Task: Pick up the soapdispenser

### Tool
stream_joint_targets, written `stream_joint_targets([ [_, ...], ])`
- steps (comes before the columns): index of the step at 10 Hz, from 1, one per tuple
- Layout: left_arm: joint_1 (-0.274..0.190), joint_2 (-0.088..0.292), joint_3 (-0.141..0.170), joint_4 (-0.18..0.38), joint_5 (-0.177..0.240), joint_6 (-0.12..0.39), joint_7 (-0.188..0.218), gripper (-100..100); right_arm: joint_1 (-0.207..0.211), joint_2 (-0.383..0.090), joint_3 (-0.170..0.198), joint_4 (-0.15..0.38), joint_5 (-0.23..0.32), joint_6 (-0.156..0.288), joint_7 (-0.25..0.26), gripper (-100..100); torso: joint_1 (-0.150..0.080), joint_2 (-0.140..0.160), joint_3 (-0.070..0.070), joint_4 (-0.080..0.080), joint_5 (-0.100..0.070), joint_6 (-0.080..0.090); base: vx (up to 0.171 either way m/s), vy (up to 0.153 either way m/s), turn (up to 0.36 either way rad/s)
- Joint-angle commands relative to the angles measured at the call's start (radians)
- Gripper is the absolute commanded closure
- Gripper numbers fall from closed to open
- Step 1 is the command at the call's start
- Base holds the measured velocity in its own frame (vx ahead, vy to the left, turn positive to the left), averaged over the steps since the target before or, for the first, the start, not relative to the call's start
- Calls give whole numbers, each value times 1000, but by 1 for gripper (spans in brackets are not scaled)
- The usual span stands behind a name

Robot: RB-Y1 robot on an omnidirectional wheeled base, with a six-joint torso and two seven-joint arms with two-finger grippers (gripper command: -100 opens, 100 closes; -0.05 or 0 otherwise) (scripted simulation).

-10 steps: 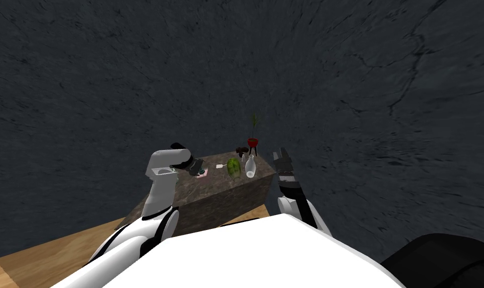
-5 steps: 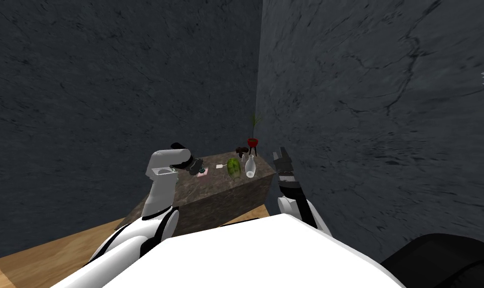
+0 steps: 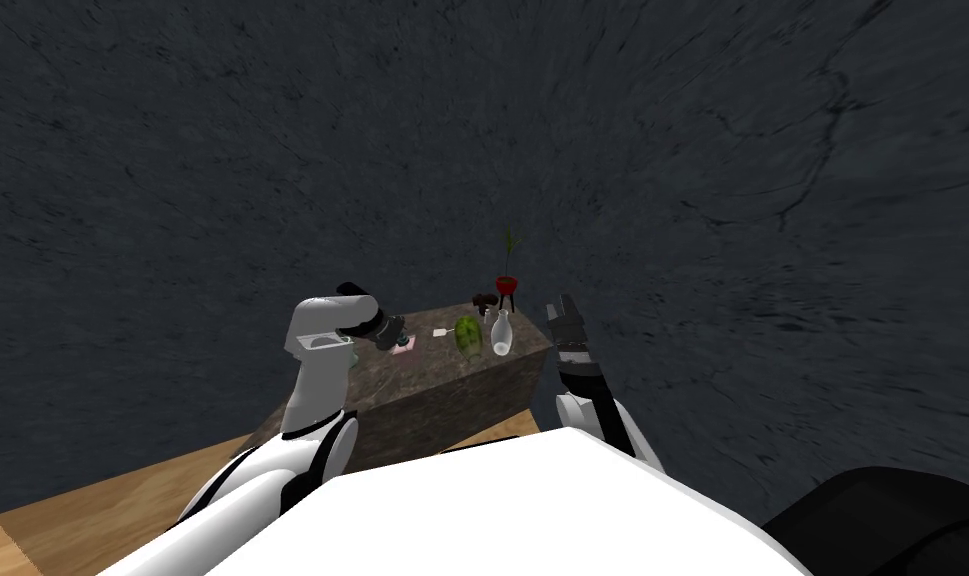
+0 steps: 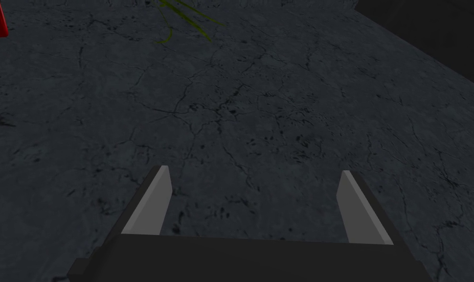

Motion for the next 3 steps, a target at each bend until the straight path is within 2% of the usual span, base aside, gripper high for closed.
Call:
stream_joint_targets([
  [1, -5, 2, 6, -20, 5, 30, 2, 100, 0, 0, 0, 0, 0, 0, 0, 0, 0, 0, 0, 0, 0, 0, 1, -3, 13],
  [2, -4, 1, 3, -10, 3, 15, 1, 100, 0, 0, 0, 0, 0, 0, 0, 0, 0, 0, 0, 0, 0, 0, 0, 0, 0],
  [3, -4, 2, 4, -11, 3, 18, 1, 0, 0, 0, 0, 0, 0, 0, 0, 0, 0, 0, -1, -1, 0, 0, 0, 0, 0],
])
